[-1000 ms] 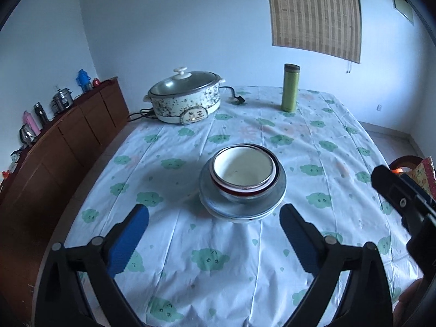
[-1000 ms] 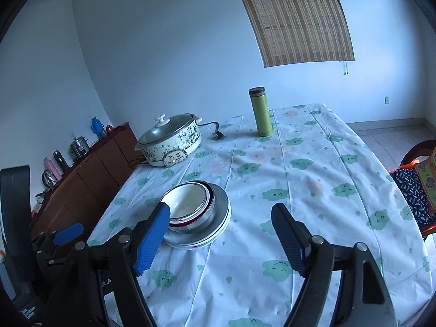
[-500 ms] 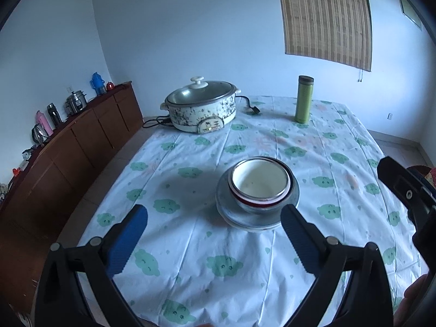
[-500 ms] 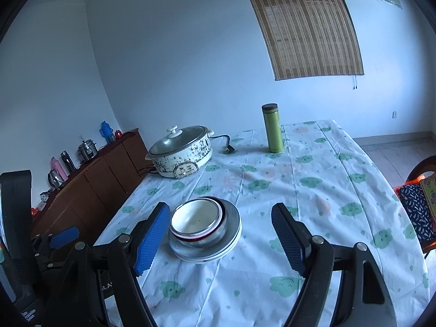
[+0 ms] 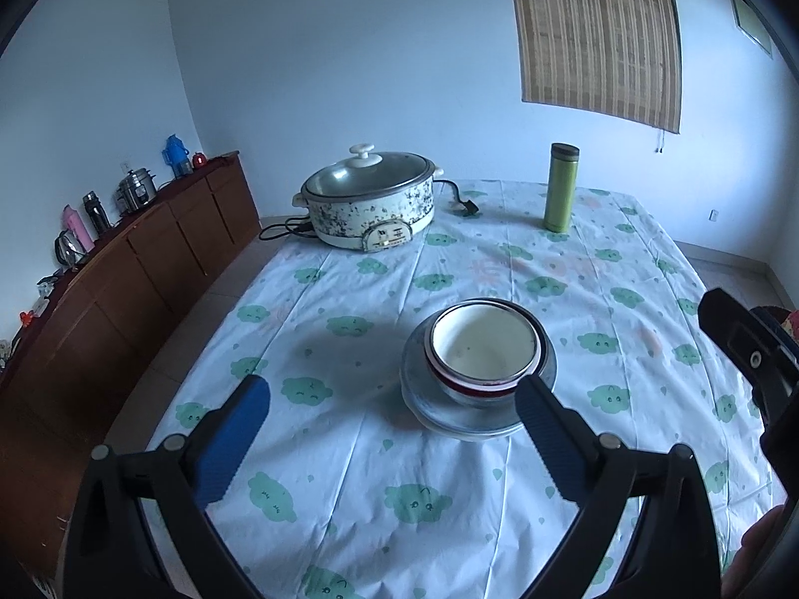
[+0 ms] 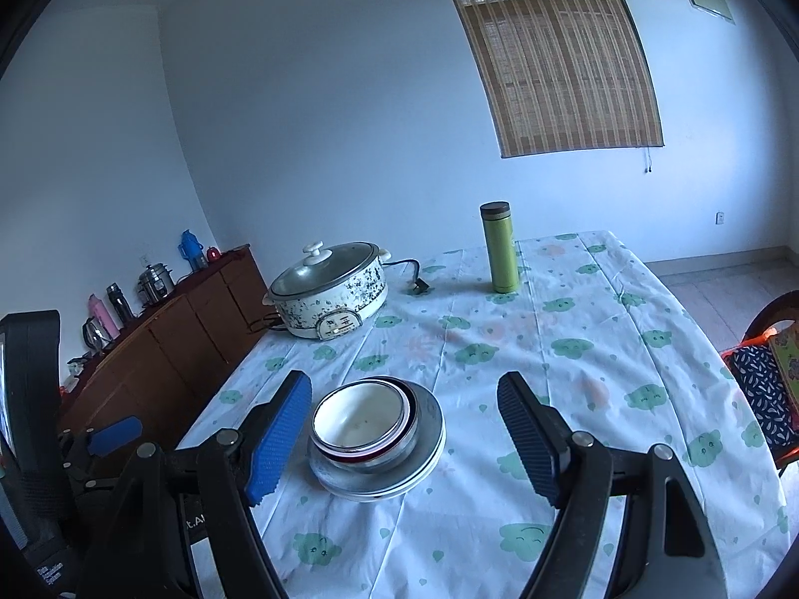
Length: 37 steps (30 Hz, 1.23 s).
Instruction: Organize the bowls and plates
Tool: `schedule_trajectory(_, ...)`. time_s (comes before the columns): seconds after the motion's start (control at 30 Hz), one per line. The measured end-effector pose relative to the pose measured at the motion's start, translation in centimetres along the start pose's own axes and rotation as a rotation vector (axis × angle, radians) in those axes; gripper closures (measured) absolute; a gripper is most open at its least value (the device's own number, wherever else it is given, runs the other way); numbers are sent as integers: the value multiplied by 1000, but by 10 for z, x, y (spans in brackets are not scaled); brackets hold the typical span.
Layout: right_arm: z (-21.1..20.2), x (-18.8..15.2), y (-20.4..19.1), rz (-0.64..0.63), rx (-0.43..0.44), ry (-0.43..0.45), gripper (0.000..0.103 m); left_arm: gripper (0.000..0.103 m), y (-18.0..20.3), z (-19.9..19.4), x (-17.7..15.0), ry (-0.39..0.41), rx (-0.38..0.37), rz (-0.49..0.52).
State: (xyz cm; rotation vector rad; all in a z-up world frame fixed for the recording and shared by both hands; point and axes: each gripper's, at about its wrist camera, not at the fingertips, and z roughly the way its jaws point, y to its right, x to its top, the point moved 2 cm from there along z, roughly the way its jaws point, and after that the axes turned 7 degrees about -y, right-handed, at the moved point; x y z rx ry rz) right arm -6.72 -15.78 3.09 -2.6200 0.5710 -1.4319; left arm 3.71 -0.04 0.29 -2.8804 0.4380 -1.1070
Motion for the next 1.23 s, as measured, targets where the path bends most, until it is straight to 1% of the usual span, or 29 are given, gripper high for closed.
schedule_trajectory(0.27,4,-1,-2,2,-15,-8,24,3,-2,7,2,-7,-5,6)
schedule_trajectory(0.67,7,0,-6,-1,-14,-5,24,3,-7,9,3,11,10,10)
schedule_trajectory(0.87,8,0,-7,-1,-16,-3,24,3,-10,9,6,10,-12,5)
schedule_trajectory(0.97,9,2,-7,0,-16,-5,24,3,-11,9,6,16,-45,-1)
schedule_trajectory(1.07,10,3,-6,4,-20,-8,24,3,-10,6,6,36,-40,10)
schedule_trajectory(1.23,8,1,-5,4,-26,-9,24,3,-12,8,8,28,-39,2)
